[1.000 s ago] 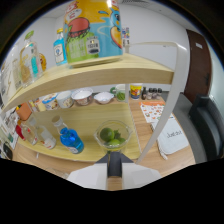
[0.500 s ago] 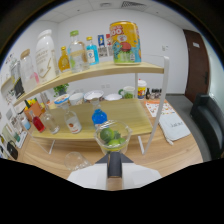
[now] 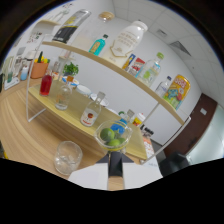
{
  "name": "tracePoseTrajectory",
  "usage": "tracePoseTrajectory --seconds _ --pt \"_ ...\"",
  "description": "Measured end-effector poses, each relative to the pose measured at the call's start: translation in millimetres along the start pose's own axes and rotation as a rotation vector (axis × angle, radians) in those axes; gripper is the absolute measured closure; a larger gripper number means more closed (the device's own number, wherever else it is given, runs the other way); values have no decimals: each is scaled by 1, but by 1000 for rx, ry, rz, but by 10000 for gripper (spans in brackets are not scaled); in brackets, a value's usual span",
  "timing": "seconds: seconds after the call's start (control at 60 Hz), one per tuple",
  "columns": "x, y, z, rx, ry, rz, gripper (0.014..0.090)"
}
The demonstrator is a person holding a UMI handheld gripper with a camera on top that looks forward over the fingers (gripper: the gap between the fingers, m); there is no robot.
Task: Make me a cup of Mojito.
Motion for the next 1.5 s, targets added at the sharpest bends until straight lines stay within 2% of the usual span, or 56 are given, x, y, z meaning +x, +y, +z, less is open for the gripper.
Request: tracePoseTrajectory --seconds 0.267,0.633,0.8,1.017,1.167,1.333,1.5 --pt "11 -18 7 120 132 -529 886" --pt "-11 -23 9 244 158 -1004 886" --pt "-19 -23 12 278 152 -1080 889" --pt "-9 -28 3 281 129 -896 887" --pt "23 -39 -16 262 95 -508 886" --pt "57 -24 -29 241 16 -93 886" --pt "63 48 -13 98 -82 217 886"
